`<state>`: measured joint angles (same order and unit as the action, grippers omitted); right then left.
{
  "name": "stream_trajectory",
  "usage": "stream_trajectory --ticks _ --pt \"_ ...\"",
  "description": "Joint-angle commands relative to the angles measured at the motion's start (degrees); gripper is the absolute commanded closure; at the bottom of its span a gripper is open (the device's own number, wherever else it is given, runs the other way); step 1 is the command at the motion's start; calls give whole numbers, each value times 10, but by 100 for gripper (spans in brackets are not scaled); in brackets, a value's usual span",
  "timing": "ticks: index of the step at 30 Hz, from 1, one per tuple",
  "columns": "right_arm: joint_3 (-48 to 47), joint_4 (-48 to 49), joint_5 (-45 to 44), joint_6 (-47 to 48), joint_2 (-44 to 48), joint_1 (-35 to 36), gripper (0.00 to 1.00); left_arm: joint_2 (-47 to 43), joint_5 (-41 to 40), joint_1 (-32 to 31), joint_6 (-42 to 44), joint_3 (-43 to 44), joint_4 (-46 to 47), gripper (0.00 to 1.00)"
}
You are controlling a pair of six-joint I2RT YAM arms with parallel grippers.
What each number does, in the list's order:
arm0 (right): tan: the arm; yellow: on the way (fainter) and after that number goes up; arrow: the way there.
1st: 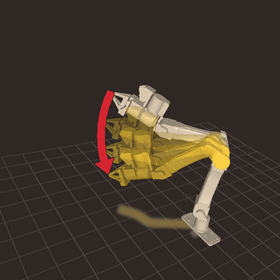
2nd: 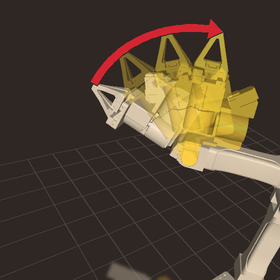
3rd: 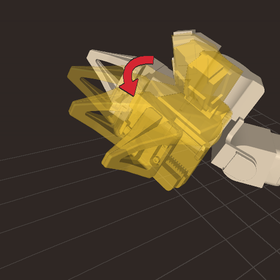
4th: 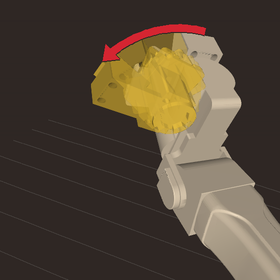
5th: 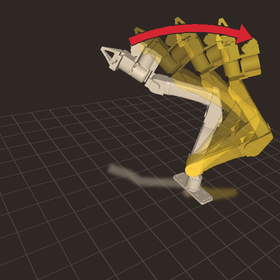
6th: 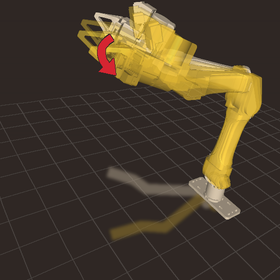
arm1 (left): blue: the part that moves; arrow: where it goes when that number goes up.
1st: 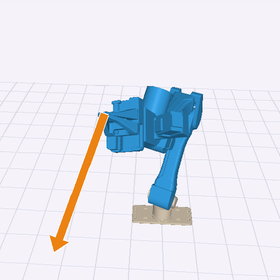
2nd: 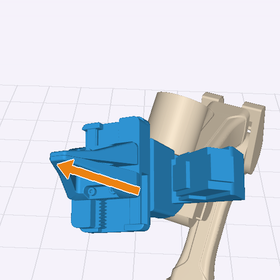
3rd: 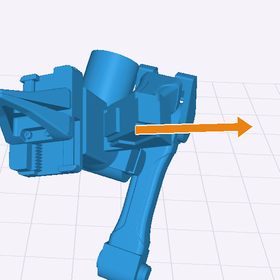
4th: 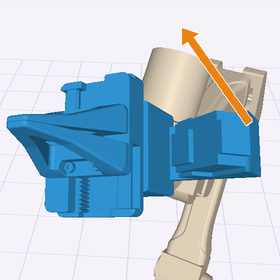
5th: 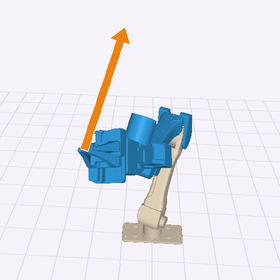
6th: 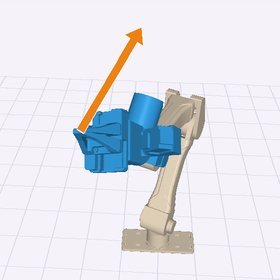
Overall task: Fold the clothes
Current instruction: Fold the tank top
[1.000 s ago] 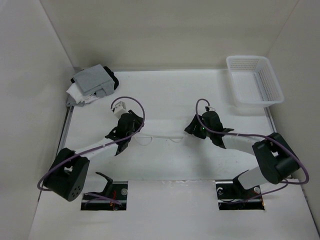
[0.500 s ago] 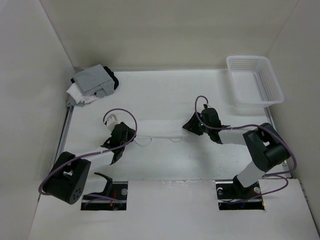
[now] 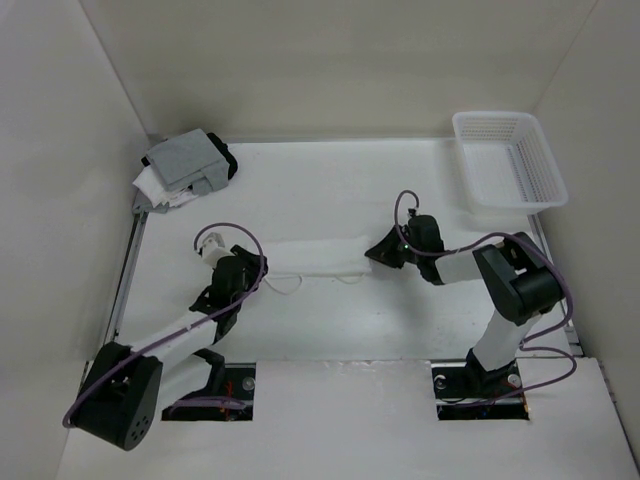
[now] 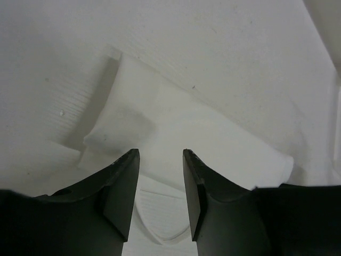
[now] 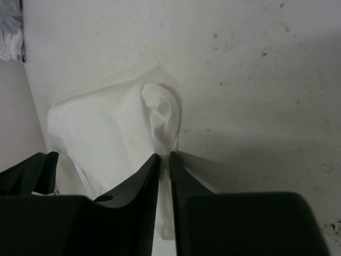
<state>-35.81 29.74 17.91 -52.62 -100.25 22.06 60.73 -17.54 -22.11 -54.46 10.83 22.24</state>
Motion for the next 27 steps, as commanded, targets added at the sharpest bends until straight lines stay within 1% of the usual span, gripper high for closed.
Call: stream_trajectory --ticks 1,4,7,10,15,19,21,23,27 --pt "5 3 13 2 3 -8 88 -52 -6 8 4 8 -23 63" --pt "23 5 2 -2 35 -14 94 -82 -4 15 11 19 -46 62" --pt "51 -14 -29 0 93 -15 95 -100 -2 13 15 33 -62 62" --pt "75 -60 -57 7 158 -14 96 -106 -2 7 16 45 -69 62" --pt "99 -171 -110 36 295 -12 96 -98 -1 -2 16 50 -69 60" --pt "60 -285 -145 71 392 -3 96 -91 -1 -5 15 50 -63 60" --pt "20 -327 -156 83 407 19 96 -88 -1 -8 14 50 -60 59" --pt "-24 -359 -171 95 400 43 96 -87 -1 -11 14 49 -55 59" --pt "-104 -387 -198 101 343 97 95 -86 3 -17 13 45 -46 59"
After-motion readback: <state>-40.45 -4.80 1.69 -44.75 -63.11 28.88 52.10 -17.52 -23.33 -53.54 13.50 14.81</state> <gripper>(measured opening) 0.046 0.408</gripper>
